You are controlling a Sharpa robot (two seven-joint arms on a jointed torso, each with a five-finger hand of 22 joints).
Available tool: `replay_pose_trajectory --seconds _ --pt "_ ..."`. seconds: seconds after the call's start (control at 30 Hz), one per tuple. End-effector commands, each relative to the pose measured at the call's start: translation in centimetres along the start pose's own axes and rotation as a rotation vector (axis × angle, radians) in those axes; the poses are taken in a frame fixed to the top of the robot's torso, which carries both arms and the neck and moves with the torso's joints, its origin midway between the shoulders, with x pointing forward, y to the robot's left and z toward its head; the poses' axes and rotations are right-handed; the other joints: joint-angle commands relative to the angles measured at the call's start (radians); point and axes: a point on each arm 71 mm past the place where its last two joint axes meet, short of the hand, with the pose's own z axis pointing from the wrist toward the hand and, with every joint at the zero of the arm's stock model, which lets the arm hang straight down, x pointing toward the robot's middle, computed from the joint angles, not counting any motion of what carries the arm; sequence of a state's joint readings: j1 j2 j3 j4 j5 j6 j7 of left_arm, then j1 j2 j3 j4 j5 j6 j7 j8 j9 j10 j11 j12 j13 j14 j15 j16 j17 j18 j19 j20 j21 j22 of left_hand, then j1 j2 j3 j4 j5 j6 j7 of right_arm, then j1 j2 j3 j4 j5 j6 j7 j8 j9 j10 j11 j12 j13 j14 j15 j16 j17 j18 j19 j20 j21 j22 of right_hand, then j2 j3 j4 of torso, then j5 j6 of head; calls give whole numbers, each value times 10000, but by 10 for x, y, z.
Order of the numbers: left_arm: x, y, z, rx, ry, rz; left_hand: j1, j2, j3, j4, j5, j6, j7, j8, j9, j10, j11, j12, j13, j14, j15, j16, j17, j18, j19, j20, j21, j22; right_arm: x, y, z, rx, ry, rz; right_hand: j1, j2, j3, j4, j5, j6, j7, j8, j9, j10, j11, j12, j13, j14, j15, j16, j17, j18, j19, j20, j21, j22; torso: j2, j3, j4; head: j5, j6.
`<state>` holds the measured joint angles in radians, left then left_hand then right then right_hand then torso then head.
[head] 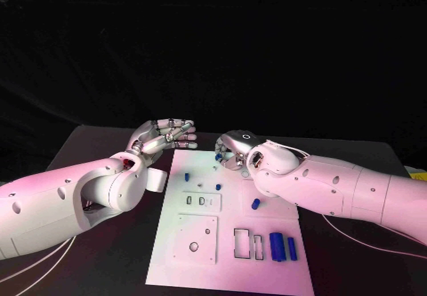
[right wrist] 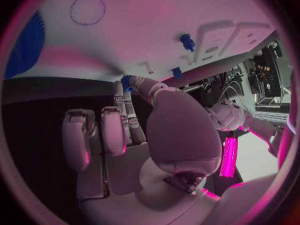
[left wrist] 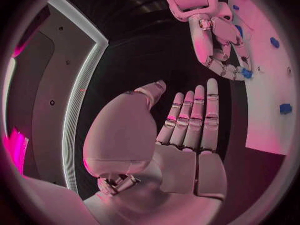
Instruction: Assemble the parts on the task board
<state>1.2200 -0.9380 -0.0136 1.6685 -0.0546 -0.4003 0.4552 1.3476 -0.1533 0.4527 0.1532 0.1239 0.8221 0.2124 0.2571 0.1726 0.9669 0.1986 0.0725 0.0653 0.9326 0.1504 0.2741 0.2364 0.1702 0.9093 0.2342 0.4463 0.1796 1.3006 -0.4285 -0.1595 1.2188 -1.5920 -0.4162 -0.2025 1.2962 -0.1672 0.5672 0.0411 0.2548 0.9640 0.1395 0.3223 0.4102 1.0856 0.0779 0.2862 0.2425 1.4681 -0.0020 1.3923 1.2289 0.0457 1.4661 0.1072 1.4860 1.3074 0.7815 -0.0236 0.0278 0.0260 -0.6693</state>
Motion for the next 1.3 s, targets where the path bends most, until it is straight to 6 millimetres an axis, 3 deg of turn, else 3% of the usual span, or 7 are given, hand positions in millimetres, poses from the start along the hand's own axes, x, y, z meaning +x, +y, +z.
replay_pose_trajectory --seconds 0.03,0.27,0.47,0.63,1.0,1.17,1.3 --pt "2 -2 1 81 108 -75 -54 40 -3 -64 -27 -61 356 -53 -4 -61 -18 -47 0 -3 -39 14 8 88 -33 4 34 -4 3 1 1 -62 225 -104 -59 65 42 -14 -19 -82 9 -15 11 -97 8 -37 10 383 20 38 -17 -126 160 -22 8 1220 -1 -3 0 16 -21" --pt "2 -3 1 80 102 -67 -58 40 -3 -68 -28 -60 357 -51 -2 -60 -19 -47 1 2 -41 17 17 91 -33 6 42 -3 4 2 2 -83 289 -110 -166 -49 27 13 -105 -317 91 -183 22 -330 93 -132 -9 344 88 -6 -140 -88 49 35 -98 1063 -6 7 -15 8 26" --pt "1 -3 1 69 75 -51 -58 40 -3 -68 -28 -60 357 -51 -2 -60 -19 -47 1 2 -41 17 17 91 -33 6 42 -3 3 -1 1 41 108 4 -488 -489 -193 155 -534 -1088 365 -793 -48 -1040 349 -306 -74 174 306 -254 -664 80 -416 240 -586 361 -16 1 -29 20 13" --pt "0 -3 1 63 64 -44 -58 40 -3 -68 -28 -60 357 -51 -2 -60 -19 -47 1 2 -41 17 17 91 -33 6 42 -3 0 -6 -8 170 -29 93 -580 -695 -667 265 -668 -1649 293 -1159 -31 -1344 252 -110 14 148 236 -297 -789 113 -475 202 -720 231 -24 13 -29 10 7" --pt "-5 -3 -2 27 67 -46 -64 38 -6 -69 -29 -68 362 -54 -3 -70 -15 -52 -1 4 -41 17 25 92 -33 7 48 -2 -31 -45 -56 607 -784 1488 -423 -557 -969 483 -245 -939 286 -785 372 -104 105 1322 686 337 113 151 -157 -53 24 88 -265 967 -77 13 -145 -143 148" --pt "-4 -3 -2 4 129 -76 -64 39 -5 -72 -29 -69 361 -55 -2 -71 -16 -53 -1 6 -41 18 28 93 -33 7 51 -2 -41 -73 -80 1322 -462 2436 -353 -576 -1375 647 -154 -1191 143 -248 867 -254 -93 5584 4105 432 -29 459 260 -167 337 -108 61 1497 -113 31 -205 -227 151" --pt "-5 -3 -2 -5 120 -72 -61 39 -4 -77 -28 -69 355 -54 -1 -68 -18 -51 0 8 -41 19 33 94 -33 8 55 -1 -41 -93 -93 1913 166 2595 -388 -601 -1562 865 -164 -1606 254 -149 1009 1628 29 10082 9163 725 74 1215 1821 -299 661 27 419 2033 -115 70 -238 -235 151"
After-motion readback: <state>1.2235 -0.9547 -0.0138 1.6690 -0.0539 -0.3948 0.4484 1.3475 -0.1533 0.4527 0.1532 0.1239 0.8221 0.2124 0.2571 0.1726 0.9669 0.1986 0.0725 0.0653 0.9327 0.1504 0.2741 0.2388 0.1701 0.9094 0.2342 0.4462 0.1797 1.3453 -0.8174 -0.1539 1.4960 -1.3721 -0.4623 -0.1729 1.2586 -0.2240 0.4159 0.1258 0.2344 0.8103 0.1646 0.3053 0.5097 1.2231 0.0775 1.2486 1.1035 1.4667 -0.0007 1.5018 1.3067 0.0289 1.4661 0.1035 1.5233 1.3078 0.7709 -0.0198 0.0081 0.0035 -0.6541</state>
